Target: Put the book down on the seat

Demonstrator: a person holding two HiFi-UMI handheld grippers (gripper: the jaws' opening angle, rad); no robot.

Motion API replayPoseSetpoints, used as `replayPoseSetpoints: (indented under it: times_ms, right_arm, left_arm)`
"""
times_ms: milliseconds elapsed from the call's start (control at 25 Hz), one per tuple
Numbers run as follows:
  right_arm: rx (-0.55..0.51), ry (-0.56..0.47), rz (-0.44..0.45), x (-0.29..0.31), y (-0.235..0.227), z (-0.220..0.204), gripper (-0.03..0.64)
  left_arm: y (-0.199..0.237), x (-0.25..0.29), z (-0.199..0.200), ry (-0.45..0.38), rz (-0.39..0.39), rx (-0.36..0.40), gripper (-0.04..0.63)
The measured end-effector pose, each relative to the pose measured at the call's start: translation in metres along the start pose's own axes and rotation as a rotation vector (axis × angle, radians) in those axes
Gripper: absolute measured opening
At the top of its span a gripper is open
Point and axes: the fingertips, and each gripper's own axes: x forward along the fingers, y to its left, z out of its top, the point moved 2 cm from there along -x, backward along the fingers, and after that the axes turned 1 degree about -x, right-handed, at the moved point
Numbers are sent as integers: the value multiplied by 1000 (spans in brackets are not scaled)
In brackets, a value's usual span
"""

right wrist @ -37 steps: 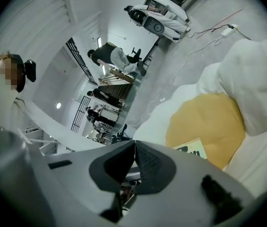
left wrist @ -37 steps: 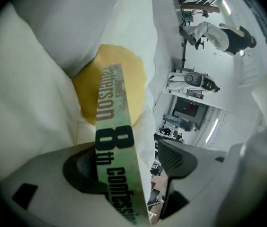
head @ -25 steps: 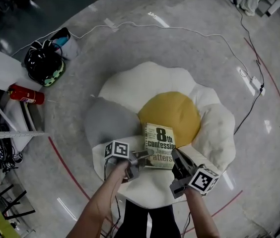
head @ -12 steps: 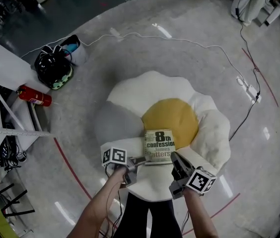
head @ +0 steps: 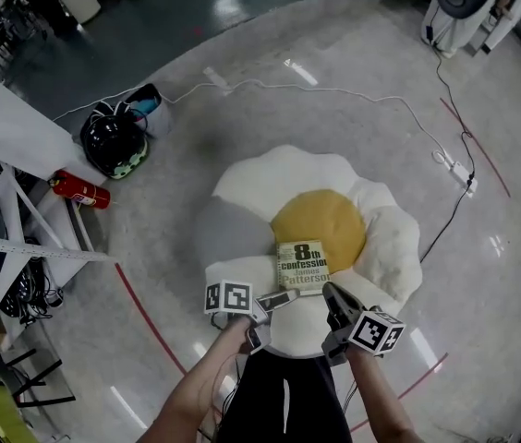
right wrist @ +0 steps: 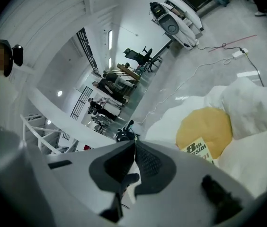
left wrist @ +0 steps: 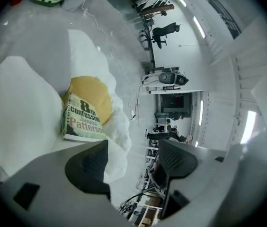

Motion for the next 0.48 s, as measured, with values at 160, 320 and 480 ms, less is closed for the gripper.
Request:
replayPoseSetpoints:
  times_ms: [160,320,480]
  right_arm:
    - [-71,-20,-27,-16,25,9,12]
    - [-133,-77,-33,-36,53,25,12]
    - [-170,-132,-37,-63,76,34,12]
  left_arm:
    - [-48,-16,-3,-61,-65,165,334]
    - [-92,-35,-8,-129,-76,358,295]
    - [-127,-57,-16,-232,-87,466,229]
